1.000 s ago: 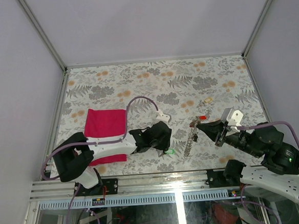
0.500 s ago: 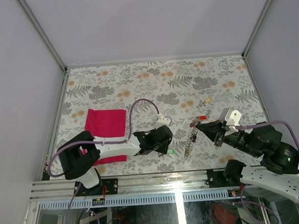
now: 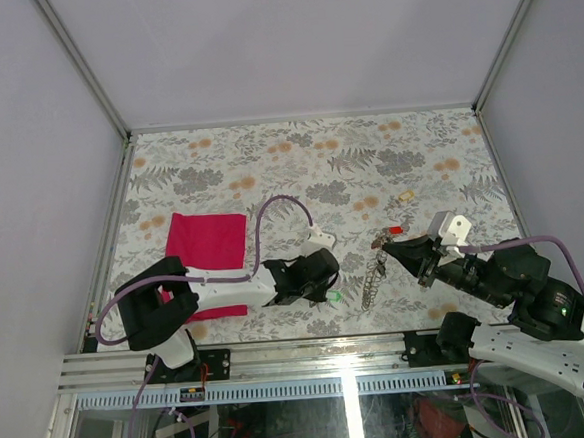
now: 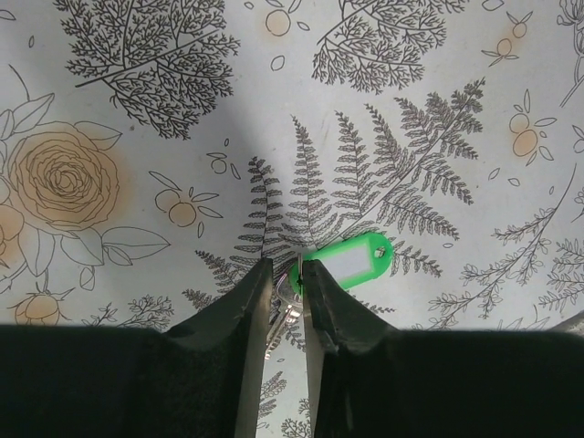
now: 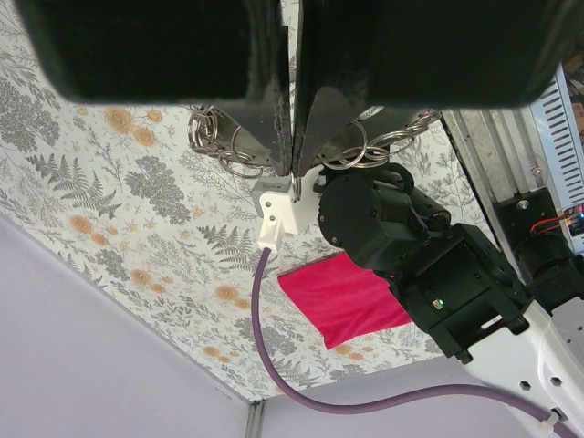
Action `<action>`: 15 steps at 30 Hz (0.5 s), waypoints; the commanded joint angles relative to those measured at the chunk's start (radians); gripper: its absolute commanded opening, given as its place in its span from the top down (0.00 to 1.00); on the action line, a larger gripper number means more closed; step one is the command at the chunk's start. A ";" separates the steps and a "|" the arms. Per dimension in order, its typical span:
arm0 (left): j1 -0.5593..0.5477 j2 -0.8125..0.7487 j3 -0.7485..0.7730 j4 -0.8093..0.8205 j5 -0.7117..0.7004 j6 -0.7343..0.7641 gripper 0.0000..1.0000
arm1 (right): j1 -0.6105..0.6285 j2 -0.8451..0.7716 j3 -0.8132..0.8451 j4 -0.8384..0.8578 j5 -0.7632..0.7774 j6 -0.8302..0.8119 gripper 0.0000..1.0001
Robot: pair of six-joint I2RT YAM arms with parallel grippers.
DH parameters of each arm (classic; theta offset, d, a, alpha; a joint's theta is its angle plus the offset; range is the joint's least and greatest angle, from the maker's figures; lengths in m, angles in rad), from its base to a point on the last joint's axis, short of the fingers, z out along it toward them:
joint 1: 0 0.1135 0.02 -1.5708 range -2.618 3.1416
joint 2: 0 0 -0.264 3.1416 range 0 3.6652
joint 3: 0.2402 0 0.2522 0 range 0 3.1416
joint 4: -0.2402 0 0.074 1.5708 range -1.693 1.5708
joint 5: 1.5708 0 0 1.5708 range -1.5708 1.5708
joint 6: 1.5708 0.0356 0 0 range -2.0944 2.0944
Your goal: Put the keys on the keyring
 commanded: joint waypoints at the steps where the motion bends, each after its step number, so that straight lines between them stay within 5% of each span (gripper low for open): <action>1: -0.013 0.004 0.030 0.004 -0.039 -0.007 0.79 | 0.006 0.007 0.008 0.088 -0.012 0.007 1.00; 7: -0.016 0.009 0.032 0.004 -0.035 -0.003 0.80 | 0.006 0.008 0.009 0.088 -0.013 0.008 1.00; 15: -0.021 -0.006 0.033 -0.006 -0.039 0.001 1.00 | 0.007 0.008 0.008 0.086 -0.009 0.005 1.00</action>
